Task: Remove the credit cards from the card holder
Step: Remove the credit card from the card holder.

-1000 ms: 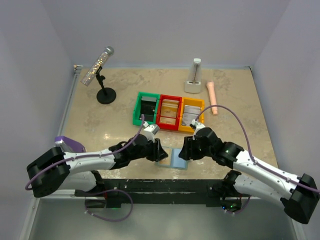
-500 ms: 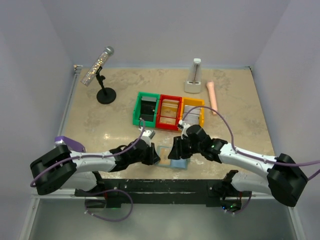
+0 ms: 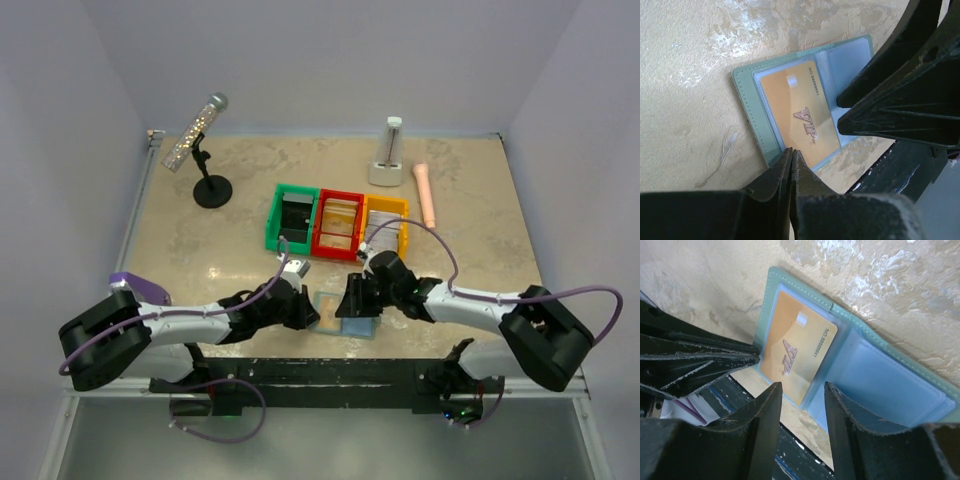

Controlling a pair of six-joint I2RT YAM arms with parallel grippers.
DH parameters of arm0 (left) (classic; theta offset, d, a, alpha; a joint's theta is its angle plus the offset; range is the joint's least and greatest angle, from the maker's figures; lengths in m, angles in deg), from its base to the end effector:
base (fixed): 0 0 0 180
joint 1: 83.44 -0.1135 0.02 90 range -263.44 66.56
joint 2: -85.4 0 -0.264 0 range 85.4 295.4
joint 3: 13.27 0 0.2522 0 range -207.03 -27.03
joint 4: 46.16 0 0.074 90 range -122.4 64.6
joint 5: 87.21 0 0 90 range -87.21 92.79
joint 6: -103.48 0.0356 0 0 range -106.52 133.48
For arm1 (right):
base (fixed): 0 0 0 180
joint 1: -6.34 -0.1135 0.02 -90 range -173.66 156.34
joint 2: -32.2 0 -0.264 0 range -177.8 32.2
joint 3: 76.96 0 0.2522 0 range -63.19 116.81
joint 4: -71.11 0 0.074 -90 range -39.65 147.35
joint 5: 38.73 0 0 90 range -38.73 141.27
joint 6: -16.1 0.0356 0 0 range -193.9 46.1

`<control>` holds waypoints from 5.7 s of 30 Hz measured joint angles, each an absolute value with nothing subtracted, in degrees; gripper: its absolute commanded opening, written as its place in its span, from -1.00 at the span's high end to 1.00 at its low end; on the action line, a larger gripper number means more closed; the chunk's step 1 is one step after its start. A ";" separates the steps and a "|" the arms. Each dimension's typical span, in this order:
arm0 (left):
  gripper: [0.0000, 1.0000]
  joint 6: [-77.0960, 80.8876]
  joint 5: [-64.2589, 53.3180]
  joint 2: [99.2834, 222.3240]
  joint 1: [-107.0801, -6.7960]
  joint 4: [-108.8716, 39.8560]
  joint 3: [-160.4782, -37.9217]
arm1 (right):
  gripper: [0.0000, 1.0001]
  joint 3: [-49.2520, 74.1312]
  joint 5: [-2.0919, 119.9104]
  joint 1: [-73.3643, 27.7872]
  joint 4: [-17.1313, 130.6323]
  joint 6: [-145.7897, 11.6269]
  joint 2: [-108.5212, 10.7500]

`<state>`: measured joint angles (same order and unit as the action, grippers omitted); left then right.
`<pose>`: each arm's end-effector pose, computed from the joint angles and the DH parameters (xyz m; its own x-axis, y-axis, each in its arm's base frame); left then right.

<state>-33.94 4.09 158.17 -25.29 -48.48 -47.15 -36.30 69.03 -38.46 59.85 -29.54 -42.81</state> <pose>0.1200 -0.1916 0.1420 -0.8310 -0.0574 -0.5534 0.3366 0.7401 -0.5822 0.1594 0.1736 0.1491 -0.9376 0.0073 -0.3477 -0.2335 0.7277 0.6449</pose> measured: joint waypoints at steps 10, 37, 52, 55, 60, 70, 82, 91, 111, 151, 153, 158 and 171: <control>1.00 -34.51 3.41 158.24 -25.29 -50.45 -44.40 | 0.15 -36.58 70.97 -36.84 64.74 -28.47 -46.44; 1.00 -33.31 -1.61 158.17 -25.31 -50.16 -48.18 | 0.10 -36.80 73.31 -36.34 67.28 -27.83 -48.16; 1.00 -33.96 1.34 163.04 -25.31 -49.33 -48.92 | 0.10 -37.83 73.81 -36.32 69.14 -26.08 -48.16; 1.00 -34.56 2.04 163.28 -25.31 -49.55 -48.85 | 0.09 -38.64 73.97 -36.27 70.41 -25.23 -48.16; 1.00 -35.74 2.34 163.68 -25.31 -51.54 -48.00 | 0.09 -40.43 74.64 -35.97 73.84 -23.29 -48.29; 1.00 -37.00 2.39 163.92 -25.31 -54.08 -46.84 | 0.18 -41.30 75.58 -35.44 78.21 -21.04 -49.98; 1.00 -37.02 2.30 163.85 -25.31 -54.67 -46.52 | 0.55 -41.89 75.87 -34.85 79.30 -20.93 -51.11; 1.00 -37.02 2.30 163.00 -25.31 -53.73 -46.43 | 0.71 -42.03 75.89 -34.83 79.10 -21.14 -51.09; 1.00 -36.65 3.81 159.13 -25.48 -46.97 -46.14 | 0.79 -42.86 75.89 -34.85 76.96 -22.98 -48.21; 1.00 -38.42 3.72 163.50 -25.57 -51.21 -47.24 | 0.87 -46.70 75.87 -32.21 73.88 -23.83 -40.42; 1.00 -38.45 3.72 163.50 -25.57 -51.21 -47.24 | 0.87 -46.81 75.87 -32.10 73.60 -23.83 -40.14; 1.00 -38.47 3.70 163.72 -25.57 -51.56 -47.22 | 0.87 -46.83 75.87 -31.66 72.90 -23.88 -39.55; 1.00 -38.51 3.68 164.16 -25.57 -52.48 -47.13 | 0.85 -47.77 75.89 -30.65 71.43 -24.07 -37.32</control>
